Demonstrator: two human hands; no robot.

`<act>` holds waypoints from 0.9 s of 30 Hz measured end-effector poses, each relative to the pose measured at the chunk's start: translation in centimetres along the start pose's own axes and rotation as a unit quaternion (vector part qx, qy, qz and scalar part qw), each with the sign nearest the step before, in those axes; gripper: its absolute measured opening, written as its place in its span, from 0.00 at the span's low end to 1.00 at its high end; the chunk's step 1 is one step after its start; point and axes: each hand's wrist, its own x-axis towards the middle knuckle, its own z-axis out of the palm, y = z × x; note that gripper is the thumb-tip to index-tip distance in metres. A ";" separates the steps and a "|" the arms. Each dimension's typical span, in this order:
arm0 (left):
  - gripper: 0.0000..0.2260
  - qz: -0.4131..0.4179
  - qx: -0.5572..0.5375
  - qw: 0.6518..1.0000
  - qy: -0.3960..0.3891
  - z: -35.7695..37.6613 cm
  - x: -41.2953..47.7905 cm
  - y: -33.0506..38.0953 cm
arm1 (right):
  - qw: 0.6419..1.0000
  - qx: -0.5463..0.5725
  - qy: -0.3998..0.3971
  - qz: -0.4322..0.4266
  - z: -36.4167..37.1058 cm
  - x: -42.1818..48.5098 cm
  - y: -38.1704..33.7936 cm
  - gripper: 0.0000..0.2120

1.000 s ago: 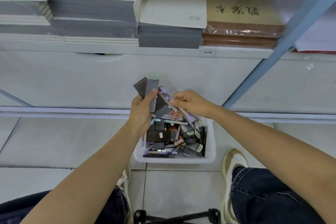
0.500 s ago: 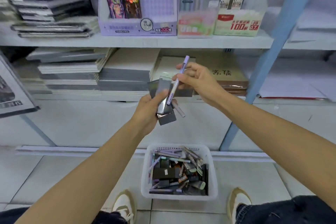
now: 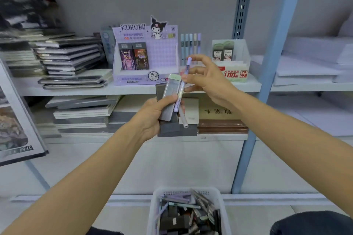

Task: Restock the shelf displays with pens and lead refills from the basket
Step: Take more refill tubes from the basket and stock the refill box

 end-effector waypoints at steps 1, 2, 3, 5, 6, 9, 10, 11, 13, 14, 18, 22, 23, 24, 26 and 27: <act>0.08 0.012 0.013 1.000 0.005 0.2 0.4 0.9 | 1.000 0.005 0.009 -0.008 -0.3 0.5 -1.1 0.19; 0.07 0.026 0.024 0.999 0.007 0.4 0.8 1.9 | 1.000 0.008 0.021 -0.019 -0.6 1.2 -2.2 0.16; 0.06 0.040 0.031 0.999 0.006 0.5 1.3 2.8 | 0.999 0.005 0.035 -0.034 -1.0 1.9 -3.3 0.14; 0.06 0.065 0.035 0.997 -0.002 0.8 2.2 4.8 | 0.995 -0.012 0.069 -0.073 -2.0 3.6 -5.4 0.12; 0.05 0.080 0.036 0.996 -0.006 1.0 2.7 5.7 | 0.991 -0.021 0.091 -0.092 -2.7 4.5 -6.3 0.12; 0.04 0.118 0.046 0.992 -0.002 1.2 4.6 7.8 | 0.977 -0.069 0.148 -0.140 -4.9 7.2 -8.2 0.11; 0.05 0.127 0.054 0.990 0.001 1.2 5.2 8.3 | 0.971 -0.094 0.161 -0.151 -5.6 8.0 -8.3 0.10; 0.05 0.134 0.060 0.989 0.002 1.2 6.0 8.8 | 0.965 -0.119 0.170 -0.159 -6.3 9.0 -8.3 0.09; 0.05 0.135 0.063 0.989 0.005 1.1 6.9 9.2 | 0.961 -0.159 0.171 -0.149 -7.0 10.0 -7.6 0.09; 0.05 0.132 0.064 0.989 0.006 1.0 7.4 9.3 | 0.960 -0.174 0.168 -0.140 -7.1 10.6 -7.1 0.09; 0.05 0.123 0.072 0.990 0.008 0.6 9.2 9.3 | 0.957 -0.229 0.148 -0.103 -7.1 12.6 -4.9 0.09; 0.04 0.125 0.070 0.990 0.002 0.0 10.3 9.4 | 0.954 -0.259 0.116 -0.094 -6.6 14.1 -3.4 0.08; 0.04 0.123 0.068 0.990 0.001 -0.1 10.5 9.4 | 0.953 -0.267 0.110 -0.092 -6.5 14.4 -3.2 0.07; 0.05 0.120 0.069 0.990 0.000 -0.3 10.6 9.3 | 0.952 -0.272 0.106 -0.091 -6.6 14.6 -3.1 0.07; 0.06 0.117 0.072 0.991 -0.001 -0.6 10.8 9.3 | 0.951 -0.278 0.104 -0.090 -7.0 14.9 -3.1 0.07; 0.06 0.116 0.070 0.991 -0.002 -0.6 10.9 9.2 | 0.950 -0.279 0.103 -0.090 -7.3 15.0 -3.2 0.07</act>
